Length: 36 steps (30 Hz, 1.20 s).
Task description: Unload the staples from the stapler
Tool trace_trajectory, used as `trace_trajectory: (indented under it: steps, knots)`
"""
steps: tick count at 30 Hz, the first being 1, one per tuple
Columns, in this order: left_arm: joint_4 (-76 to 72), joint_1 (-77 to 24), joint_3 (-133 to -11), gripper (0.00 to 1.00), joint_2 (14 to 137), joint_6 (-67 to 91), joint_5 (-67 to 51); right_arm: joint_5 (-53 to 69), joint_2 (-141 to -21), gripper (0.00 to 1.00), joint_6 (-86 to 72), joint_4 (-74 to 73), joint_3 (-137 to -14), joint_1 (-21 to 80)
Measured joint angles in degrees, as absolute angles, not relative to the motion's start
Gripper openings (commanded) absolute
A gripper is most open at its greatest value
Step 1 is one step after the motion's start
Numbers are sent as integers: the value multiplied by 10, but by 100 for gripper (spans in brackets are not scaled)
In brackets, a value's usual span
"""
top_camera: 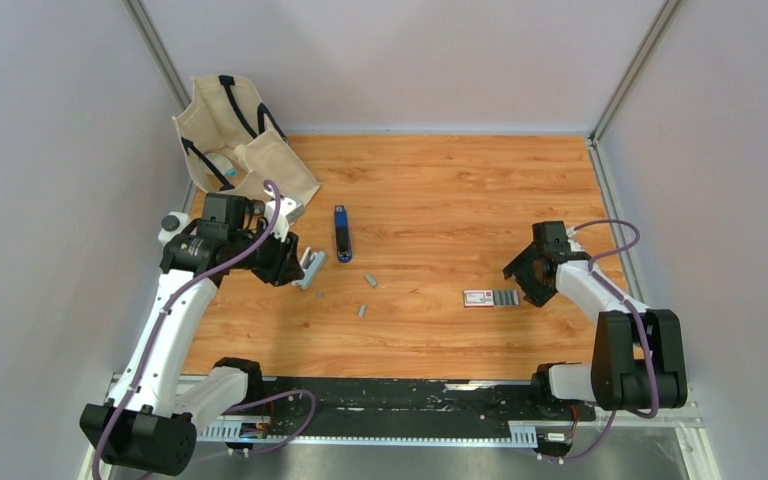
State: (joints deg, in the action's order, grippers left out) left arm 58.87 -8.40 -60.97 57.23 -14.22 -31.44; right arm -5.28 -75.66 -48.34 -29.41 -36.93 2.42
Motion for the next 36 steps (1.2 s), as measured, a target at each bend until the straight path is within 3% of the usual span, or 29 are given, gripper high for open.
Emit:
trace_trajectory:
  steps: [14,36]
  knots:
    - [587,-85,-611,41,572,-142,-314,-46,-730,67,-486,-272,-344,29]
    - [576,-86,-613,43,567,-142,-314,-44,-728,67,-526,-323,-351,121]
